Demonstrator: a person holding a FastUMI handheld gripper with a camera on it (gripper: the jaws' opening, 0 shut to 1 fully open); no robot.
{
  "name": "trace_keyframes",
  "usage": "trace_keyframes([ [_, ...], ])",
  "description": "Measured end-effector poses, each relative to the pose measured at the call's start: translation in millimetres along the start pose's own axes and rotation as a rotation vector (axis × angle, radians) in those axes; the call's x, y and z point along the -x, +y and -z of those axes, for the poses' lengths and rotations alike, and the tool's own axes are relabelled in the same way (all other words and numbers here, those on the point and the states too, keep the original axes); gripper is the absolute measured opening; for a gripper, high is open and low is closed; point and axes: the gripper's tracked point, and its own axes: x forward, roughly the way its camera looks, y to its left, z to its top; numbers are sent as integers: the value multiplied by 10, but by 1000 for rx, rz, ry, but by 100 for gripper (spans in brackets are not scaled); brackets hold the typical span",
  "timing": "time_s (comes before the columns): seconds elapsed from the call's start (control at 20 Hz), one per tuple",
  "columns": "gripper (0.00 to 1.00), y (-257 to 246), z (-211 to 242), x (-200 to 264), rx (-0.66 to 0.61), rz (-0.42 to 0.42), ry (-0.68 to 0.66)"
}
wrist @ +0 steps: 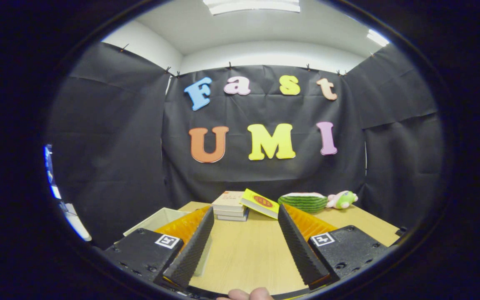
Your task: Open the storage box then place both shoes into the box .Put the left shoe in first, then the right shoe, with the right side of both shoes facing outward in a uniform manner.
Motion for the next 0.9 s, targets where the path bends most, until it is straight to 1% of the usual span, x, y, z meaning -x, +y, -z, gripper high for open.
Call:
trace_keyframes([
  [0.15,98,-37,48,-65,-11,17,-12],
  [0.25,98,-35,67,-132,-17,10,-23],
  [0.4,98,-166,176,-217,-51,41,12],
  [0.65,99,-261,187,-264,-31,78,26],
  [0.9,99,-212,128,-260,-22,78,-1],
])
